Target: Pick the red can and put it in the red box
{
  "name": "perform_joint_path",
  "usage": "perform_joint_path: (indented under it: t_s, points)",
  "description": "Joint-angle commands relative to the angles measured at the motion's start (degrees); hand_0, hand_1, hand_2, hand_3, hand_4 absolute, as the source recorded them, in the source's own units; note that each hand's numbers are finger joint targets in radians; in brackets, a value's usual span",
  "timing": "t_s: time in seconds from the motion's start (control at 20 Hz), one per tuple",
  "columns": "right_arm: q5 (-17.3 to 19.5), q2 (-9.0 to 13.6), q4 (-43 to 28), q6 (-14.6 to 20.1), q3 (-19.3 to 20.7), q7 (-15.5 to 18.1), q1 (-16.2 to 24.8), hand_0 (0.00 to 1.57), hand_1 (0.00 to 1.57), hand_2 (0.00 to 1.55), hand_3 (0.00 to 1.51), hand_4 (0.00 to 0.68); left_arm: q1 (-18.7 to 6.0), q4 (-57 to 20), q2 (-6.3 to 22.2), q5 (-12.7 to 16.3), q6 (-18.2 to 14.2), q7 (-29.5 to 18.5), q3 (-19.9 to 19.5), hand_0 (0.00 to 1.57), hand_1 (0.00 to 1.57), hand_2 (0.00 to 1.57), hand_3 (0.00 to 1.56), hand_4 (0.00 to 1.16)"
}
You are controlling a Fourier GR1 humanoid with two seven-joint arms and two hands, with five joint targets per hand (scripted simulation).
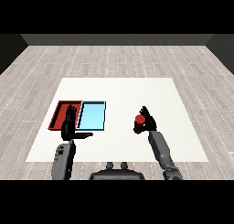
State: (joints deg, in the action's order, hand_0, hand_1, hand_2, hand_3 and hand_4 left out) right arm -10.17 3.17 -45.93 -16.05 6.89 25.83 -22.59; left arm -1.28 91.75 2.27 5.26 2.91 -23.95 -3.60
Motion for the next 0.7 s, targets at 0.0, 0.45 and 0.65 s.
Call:
perform_joint_path:
  t_s: [0.0,0.45,0.65]
  points:
    - [0.53,-0.20,2.32,2.13,0.26,0.40,-2.62,0.00,0.00,0.00,0.00,0.000,-2.07,-2.89,-0.30,-0.06,-0.20,-1.12,-0.10,0.00,0.00,0.00,0.00,0.00]
    - [4.68,-2.41,8.67,16.28,0.72,1.66,-5.93,1.46,1.46,1.46,1.42,0.611,-2.71,-1.61,0.13,0.20,-1.03,1.11,-0.51,0.00,0.00,0.00,0.00,0.00]
    - [5.99,-2.61,9.01,17.15,-1.49,5.00,-3.65,1.47,1.47,1.46,1.40,0.600,-1.80,0.95,-0.57,-2.11,-2.37,2.22,1.73,0.00,0.00,0.00,0.00,0.00]
